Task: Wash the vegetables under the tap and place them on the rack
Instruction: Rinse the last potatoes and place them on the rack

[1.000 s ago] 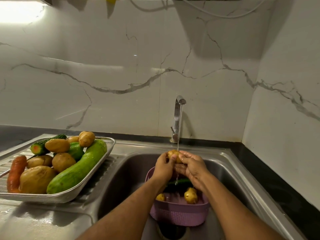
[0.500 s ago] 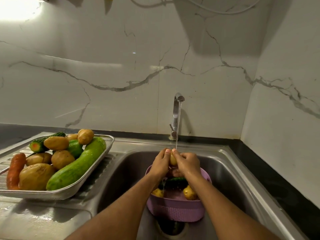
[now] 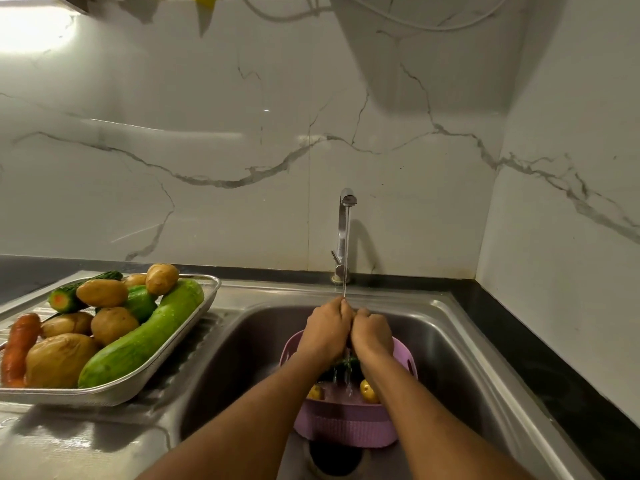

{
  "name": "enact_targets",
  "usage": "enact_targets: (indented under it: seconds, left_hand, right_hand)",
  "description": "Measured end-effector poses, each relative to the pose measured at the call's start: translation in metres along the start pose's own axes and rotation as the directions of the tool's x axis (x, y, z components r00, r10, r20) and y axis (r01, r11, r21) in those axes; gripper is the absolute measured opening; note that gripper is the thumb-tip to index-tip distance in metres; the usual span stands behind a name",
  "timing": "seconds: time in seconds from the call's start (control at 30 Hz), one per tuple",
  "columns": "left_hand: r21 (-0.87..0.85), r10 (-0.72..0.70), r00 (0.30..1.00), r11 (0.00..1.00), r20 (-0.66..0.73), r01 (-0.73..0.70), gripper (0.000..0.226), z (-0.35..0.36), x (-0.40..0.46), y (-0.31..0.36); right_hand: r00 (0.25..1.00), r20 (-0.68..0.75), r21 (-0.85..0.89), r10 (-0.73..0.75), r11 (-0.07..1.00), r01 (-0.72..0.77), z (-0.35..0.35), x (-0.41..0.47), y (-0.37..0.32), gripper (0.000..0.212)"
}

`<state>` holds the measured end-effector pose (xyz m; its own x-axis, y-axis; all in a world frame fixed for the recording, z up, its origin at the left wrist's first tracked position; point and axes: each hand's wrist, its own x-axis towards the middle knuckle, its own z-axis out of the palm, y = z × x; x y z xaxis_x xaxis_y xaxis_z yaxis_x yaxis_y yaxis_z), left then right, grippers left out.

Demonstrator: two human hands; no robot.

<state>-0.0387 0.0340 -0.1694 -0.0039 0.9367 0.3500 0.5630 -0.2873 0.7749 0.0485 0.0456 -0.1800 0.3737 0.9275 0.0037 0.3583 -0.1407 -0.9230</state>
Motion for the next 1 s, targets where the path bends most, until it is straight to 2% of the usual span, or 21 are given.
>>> enact_targets:
  seconds: [0.1, 0.2, 0.3, 0.4, 0.47, 0.53, 0.57, 0.6, 0.67, 0.7, 0.77, 0.87, 0.9, 0.97, 1.0]
  left_hand:
    - [0.008, -0.088, 0.995, 0.996, 0.050, 0.088, 0.031, 0.001, 0.011, -0.004]
    - [-0.081, -0.254, 0.957, 0.960, 0.138, 0.267, 0.036, 0.004, 0.020, -0.017]
    - [-0.167, -0.445, 0.859, 0.854, 0.254, 0.492, 0.048, 0.001, 0.021, -0.022]
    - [-0.176, -0.558, 0.765, 0.758, 0.322, 0.628, 0.053, -0.005, 0.019, -0.023]
    - [-0.243, -0.610, 0.722, 0.684, 0.328, 0.688, 0.055, -0.003, 0.020, -0.020]
    - [-0.387, -0.639, 0.709, 0.598, 0.298, 0.702, 0.053, 0.002, 0.021, -0.016]
    - [-0.432, -0.627, 0.739, 0.612, 0.246, 0.663, 0.051, 0.005, 0.021, -0.016]
    - [-0.429, -0.578, 0.803, 0.694, 0.147, 0.578, 0.049, 0.008, 0.022, -0.018]
    - [-0.336, -0.393, 0.919, 0.871, -0.042, 0.358, 0.053, 0.009, 0.017, -0.020]
    - [-0.297, -0.300, 0.950, 0.918, -0.088, 0.263, 0.054, 0.008, 0.012, -0.020]
    - [-0.217, -0.140, 0.987, 0.969, -0.079, 0.120, 0.050, 0.008, 0.007, -0.022]
    - [-0.037, 0.041, 0.996, 0.999, 0.075, -0.038, 0.033, 0.011, 0.001, -0.021]
    - [0.023, 0.085, 0.990, 0.996, 0.115, -0.088, 0.033, 0.012, -0.001, -0.022]
    - [0.088, 0.144, 0.980, 0.984, 0.139, -0.157, 0.038, 0.010, -0.001, -0.025]
    - [0.109, 0.176, 0.978, 0.976, 0.114, -0.189, 0.035, 0.010, 0.000, -0.026]
  right_hand:
    - [0.995, -0.086, -0.112, -0.055, 0.993, 0.046, -0.004, -0.002, -0.002, 0.047]
    - [0.971, -0.128, -0.257, -0.203, 0.952, 0.165, -0.006, -0.004, -0.002, 0.046]
    - [0.909, -0.123, -0.433, -0.398, 0.846, 0.311, -0.010, -0.007, -0.003, 0.050]
    - [0.819, -0.085, -0.535, -0.568, 0.719, 0.443, -0.009, -0.005, 0.001, 0.054]
    - [0.781, -0.102, -0.524, -0.616, 0.701, 0.484, -0.006, -0.002, 0.005, 0.054]
    - [0.782, -0.127, -0.495, -0.610, 0.722, 0.483, -0.002, 0.000, 0.004, 0.056]
    - [0.802, -0.132, -0.487, -0.582, 0.743, 0.459, 0.001, 0.001, 0.003, 0.057]
    - [0.841, -0.135, -0.475, -0.524, 0.779, 0.410, 0.004, 0.001, 0.000, 0.058]
    - [0.909, -0.165, -0.399, -0.383, 0.868, 0.294, 0.008, 0.004, -0.006, 0.058]
    - [0.934, -0.176, -0.338, -0.311, 0.910, 0.239, 0.009, 0.005, -0.008, 0.058]
    - [0.972, -0.162, -0.200, -0.170, 0.970, 0.137, 0.008, 0.012, -0.007, 0.053]
    - [0.994, -0.069, 0.010, 0.080, 0.997, -0.079, 0.003, 0.023, -0.003, 0.046]
    - [0.988, -0.026, 0.073, 0.153, 0.986, -0.150, 0.002, 0.028, -0.001, 0.044]
    - [0.969, 0.066, 0.104, 0.237, 0.964, -0.243, -0.002, 0.028, -0.001, 0.040]
    - [0.968, 0.098, 0.064, 0.229, 0.970, -0.236, -0.003, 0.026, -0.001, 0.038]
